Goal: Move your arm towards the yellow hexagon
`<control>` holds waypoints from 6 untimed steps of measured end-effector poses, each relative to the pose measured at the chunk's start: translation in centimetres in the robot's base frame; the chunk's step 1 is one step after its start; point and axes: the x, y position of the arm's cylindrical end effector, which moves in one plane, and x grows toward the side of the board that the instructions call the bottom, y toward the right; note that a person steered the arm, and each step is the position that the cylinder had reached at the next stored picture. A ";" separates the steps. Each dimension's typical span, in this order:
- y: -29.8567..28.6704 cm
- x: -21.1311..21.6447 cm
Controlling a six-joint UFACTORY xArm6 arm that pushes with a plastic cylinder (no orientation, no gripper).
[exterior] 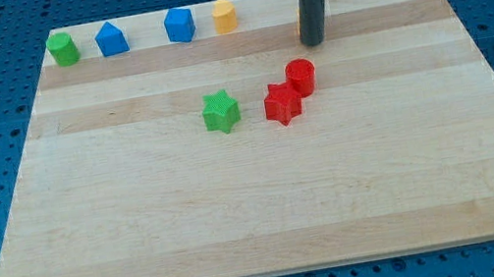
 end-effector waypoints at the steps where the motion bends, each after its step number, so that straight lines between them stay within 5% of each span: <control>1: -0.3 -3.8; 2: 2.2 -0.5; 3: 8.9 -2.3; 4: 9.7 -9.7; 6: 5.4 -10.0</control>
